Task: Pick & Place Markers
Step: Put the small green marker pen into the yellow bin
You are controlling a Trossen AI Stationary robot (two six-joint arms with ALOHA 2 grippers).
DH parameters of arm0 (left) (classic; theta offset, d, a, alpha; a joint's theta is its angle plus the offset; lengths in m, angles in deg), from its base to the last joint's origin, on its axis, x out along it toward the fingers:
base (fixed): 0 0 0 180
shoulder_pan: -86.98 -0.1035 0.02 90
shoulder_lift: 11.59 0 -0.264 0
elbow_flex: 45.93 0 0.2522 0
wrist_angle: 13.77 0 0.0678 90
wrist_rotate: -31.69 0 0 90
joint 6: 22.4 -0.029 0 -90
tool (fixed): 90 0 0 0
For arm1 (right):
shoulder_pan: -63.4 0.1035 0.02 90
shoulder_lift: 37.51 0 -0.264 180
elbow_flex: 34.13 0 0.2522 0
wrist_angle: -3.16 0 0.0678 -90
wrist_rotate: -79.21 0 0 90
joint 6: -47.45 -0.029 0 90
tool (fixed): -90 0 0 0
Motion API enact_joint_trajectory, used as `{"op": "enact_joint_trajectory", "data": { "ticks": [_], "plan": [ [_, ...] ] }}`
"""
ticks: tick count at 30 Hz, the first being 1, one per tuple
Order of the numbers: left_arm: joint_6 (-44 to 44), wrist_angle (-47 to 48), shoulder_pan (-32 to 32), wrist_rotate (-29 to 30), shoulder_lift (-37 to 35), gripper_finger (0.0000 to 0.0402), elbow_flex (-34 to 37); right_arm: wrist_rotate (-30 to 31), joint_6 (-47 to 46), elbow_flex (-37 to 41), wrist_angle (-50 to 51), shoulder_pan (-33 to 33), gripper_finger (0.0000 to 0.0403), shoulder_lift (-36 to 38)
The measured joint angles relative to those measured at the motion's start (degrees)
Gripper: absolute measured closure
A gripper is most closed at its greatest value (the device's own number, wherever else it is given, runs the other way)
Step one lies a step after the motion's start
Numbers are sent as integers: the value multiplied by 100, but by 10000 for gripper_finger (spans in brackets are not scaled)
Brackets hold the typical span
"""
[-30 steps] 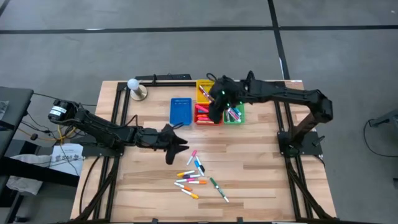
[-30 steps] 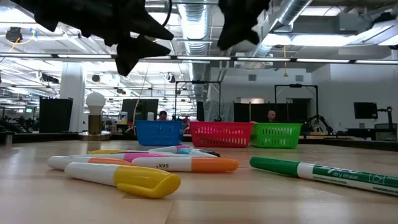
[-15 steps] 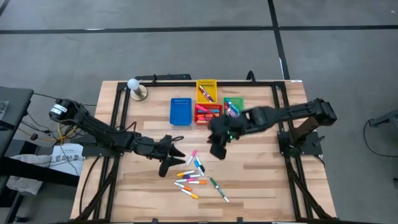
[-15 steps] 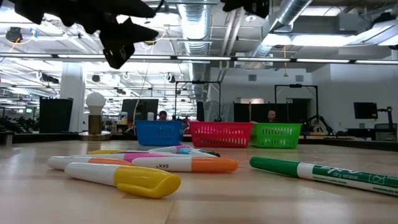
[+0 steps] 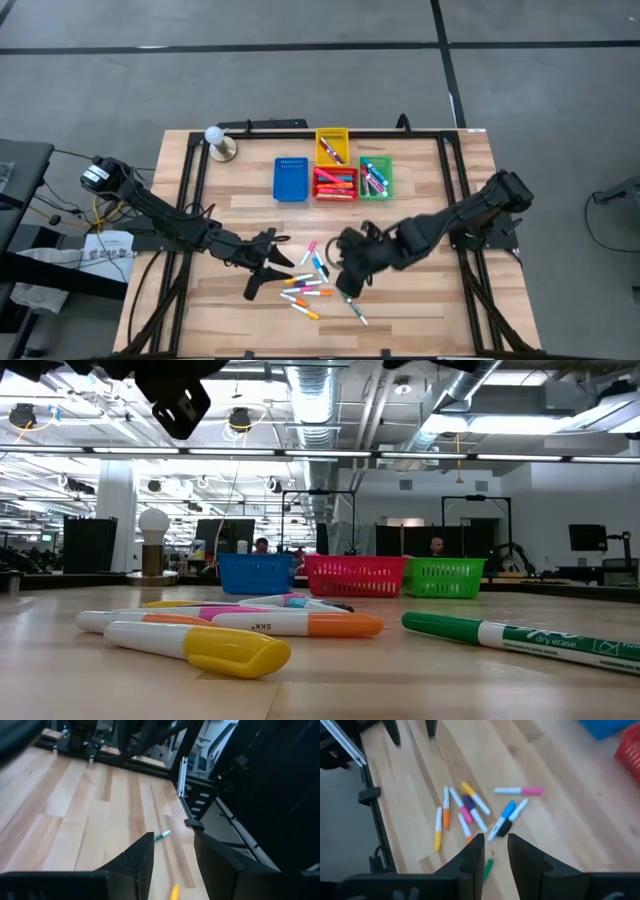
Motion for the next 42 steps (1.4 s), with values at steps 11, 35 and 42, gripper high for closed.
{"op": "enact_joint_trajectory", "data": {
  "ticks": [11,35,42],
  "plan": [
    [-2,-117,160,0,0,262,0,101,-1395,0,-44,673,326,-1120],
    [0,-118,176,2,0,262,4,-475,-2660,2,-115,817,257,-2028],
    [0,-117,176,2,0,262,7,-450,-2651,2,-140,806,206,-2026]
  ]
}}
